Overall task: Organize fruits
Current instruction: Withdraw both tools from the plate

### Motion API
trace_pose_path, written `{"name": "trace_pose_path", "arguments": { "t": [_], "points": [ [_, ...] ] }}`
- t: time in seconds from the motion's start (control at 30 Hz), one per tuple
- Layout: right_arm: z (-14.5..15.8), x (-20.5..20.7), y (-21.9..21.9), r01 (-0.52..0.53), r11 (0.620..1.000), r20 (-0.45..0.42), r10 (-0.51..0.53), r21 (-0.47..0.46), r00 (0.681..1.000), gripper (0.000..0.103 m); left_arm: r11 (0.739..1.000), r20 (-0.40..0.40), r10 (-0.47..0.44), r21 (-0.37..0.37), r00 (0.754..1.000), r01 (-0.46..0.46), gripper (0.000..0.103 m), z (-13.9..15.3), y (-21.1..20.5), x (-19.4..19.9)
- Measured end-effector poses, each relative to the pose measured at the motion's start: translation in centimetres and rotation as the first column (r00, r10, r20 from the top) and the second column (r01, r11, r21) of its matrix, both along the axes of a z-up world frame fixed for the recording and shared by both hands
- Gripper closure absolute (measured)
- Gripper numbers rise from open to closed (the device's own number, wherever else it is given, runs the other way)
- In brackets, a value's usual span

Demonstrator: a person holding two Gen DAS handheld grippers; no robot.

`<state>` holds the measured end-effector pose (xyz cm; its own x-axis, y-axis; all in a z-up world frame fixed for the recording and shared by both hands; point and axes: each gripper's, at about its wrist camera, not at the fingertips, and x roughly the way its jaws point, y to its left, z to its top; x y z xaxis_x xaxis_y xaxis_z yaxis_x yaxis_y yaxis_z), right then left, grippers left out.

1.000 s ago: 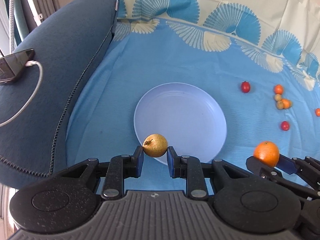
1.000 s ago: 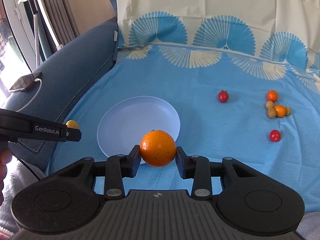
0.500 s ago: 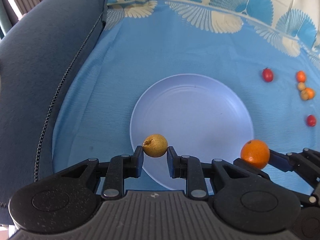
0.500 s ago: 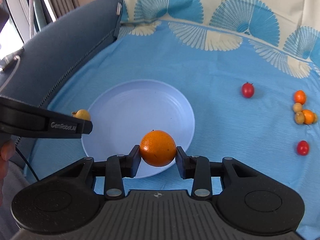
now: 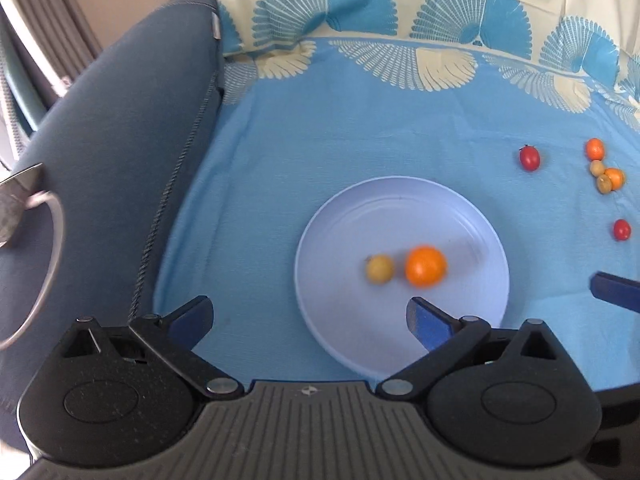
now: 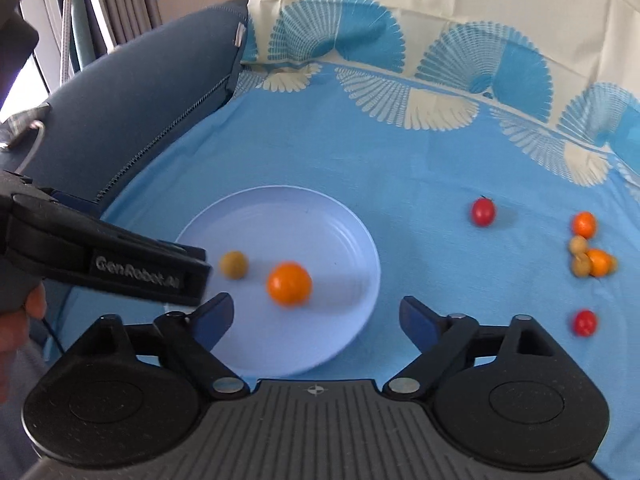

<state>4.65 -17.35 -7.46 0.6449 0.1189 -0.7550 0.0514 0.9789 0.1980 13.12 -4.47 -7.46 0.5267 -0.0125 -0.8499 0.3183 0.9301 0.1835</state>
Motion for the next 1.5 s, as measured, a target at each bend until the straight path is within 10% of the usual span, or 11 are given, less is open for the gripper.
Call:
{"name": "trace_pose_path", "arguments": {
  "t": [0.77,1.5],
  "points": [
    [7.0,-15.3,1.0,0.154,0.988,0.2,-0.15,-0.002,0.968,0.001,0.996,0.164,0.034,-0.089,0.986,-0.019,0.0,8.4,3.0,-15.1],
    [8.0,-17.8,0.5,0.183,0.983,0.259,-0.181,0.017,0.949,0.001,0.992,0.165,0.02,-0.123,0.986,0.001,0.0,9.5,3.0,-16.2]
  ]
}}
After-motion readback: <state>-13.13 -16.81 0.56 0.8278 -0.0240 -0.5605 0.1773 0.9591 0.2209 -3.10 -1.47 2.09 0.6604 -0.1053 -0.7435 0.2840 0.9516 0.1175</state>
